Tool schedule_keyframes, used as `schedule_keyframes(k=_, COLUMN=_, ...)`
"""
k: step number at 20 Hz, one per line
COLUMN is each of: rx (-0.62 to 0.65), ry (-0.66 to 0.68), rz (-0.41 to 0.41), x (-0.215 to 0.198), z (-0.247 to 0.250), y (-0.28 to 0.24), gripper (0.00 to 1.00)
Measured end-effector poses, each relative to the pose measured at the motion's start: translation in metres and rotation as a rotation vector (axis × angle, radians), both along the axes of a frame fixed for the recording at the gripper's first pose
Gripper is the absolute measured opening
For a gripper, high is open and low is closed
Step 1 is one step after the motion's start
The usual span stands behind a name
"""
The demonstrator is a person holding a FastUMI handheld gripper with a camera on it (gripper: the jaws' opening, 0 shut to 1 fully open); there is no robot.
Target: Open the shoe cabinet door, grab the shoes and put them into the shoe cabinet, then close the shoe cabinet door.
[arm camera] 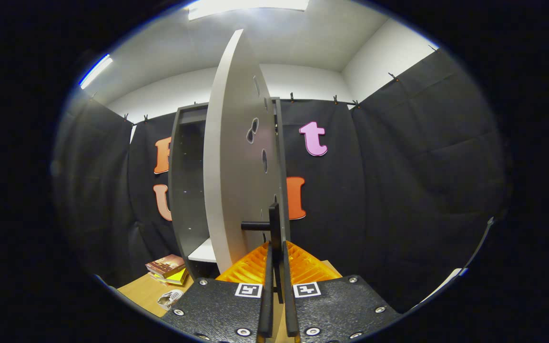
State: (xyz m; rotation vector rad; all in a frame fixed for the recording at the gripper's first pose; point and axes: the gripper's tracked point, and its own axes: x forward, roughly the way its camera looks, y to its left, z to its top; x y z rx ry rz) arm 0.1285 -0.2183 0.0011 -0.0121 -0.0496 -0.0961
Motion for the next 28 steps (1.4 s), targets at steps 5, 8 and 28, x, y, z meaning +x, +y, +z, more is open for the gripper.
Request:
schedule_keyframes(k=5, rx=-0.005, ry=0.006, rz=0.007, x=-0.001, z=0.003, y=-0.025, gripper=0.03)
schedule_keyframes(k=8, rx=-0.019, ry=0.016, rz=0.015, x=-0.001, z=0.002, y=-0.026, gripper=0.03)
schedule_keyframes(k=28, rx=-0.018, ry=-0.076, rz=-0.106, x=-0.095, z=0.035, y=-0.060, gripper=0.25)
